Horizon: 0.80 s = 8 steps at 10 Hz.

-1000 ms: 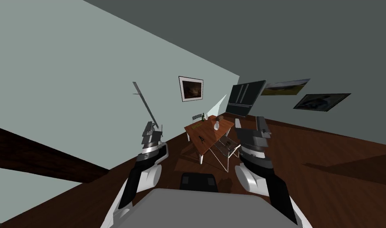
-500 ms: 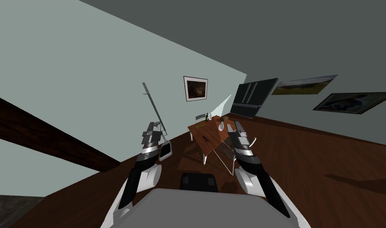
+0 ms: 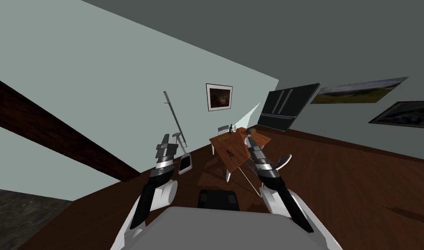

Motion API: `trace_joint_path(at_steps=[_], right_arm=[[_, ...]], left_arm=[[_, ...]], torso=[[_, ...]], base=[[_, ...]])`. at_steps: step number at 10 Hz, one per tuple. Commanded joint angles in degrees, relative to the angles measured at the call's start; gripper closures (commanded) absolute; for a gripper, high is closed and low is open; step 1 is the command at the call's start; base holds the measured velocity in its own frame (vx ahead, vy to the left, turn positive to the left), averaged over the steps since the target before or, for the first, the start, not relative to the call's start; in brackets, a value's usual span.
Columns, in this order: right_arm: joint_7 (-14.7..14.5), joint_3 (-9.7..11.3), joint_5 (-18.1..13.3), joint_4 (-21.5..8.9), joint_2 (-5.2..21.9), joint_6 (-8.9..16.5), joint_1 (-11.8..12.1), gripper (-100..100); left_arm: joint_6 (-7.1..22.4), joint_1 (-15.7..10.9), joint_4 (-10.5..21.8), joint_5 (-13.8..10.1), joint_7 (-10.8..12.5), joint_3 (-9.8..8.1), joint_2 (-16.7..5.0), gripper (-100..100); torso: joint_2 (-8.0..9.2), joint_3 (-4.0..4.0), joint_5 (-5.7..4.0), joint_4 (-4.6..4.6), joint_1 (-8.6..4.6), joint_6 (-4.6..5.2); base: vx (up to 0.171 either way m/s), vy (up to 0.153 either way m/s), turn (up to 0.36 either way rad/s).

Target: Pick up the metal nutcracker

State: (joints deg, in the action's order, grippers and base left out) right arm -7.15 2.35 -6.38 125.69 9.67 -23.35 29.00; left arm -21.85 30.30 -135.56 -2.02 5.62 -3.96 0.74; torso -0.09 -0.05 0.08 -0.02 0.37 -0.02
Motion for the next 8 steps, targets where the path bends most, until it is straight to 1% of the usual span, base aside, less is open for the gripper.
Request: trace_joint_path(at_steps=[1,2,3,4,5,6,7,8], right_arm=[[-0.6,-0.6,-0.9,-2.9,0.9,1.2,-0.8,-100],[-2.0,-0.6,-2.9,-4.6,2.1,3.3,-1.0,-100],[-2.0,-0.6,-2.9,-5.3,2.1,3.3,-1.0,-100],[-3.4,-0.7,-4.9,-7.4,3.2,5.5,-1.3,-100],[-3.4,-0.7,-4.9,-8.0,3.2,5.5,-1.3,-100],[-4.9,-0.7,-7.0,-9.4,4.4,7.8,-1.7,-100],[-4.9,-0.7,-7.0,-10.7,4.4,7.8,-1.7,-100],[-6.5,-0.8,-9.2,-12.9,5.5,9.9,-2.1,-100]], left_arm=[[0.0,0.0,0.0,0.0,0.0,0.0,0.0,0],[0.0,0.0,0.0,0.0,0.0,-0.01,0.0,0],[0.0,0.0,0.0,0.0,0.0,0.0,0.0,0],[0.0,0.0,0.0,0.0,0.0,-0.01,0.0,0],[0.0,0.0,0.0,0.0,0.0,0.0,0.0,0],[0.0,0.0,0.0,0.0,0.0,-0.01,0.0,0],[0.0,0.0,0.0,0.0,0.0,0.0,0.0,0],[0.0,0.0,0.0,0.0,0.0,-0.01,0.0,0]], torso=[[0.0,0.0,0.0,0.0,0.0,0.0],[-0.01,-0.01,-0.01,-0.01,-0.05,0.02],[-0.02,-0.02,-0.01,-0.01,-0.03,0.0],[0.02,0.01,-0.01,0.0,-0.11,0.03],[0.01,0.01,-0.01,0.0,-0.06,0.01],[0.02,0.01,-0.02,0.0,-0.13,0.03],[-0.03,-0.02,-0.01,-0.01,-0.08,0.01],[-0.03,-0.02,-0.02,-0.01,-0.13,0.03]], base=[[0.03,0.086,0.043],[0.032,0.092,0.117],[0.021,0.07,0.049],[0.028,0.084,0.095],[0.028,0.066,0.056],[0.041,0.085,0.126],[0.039,0.067,0.059],[0.04,0.09,0.109]])
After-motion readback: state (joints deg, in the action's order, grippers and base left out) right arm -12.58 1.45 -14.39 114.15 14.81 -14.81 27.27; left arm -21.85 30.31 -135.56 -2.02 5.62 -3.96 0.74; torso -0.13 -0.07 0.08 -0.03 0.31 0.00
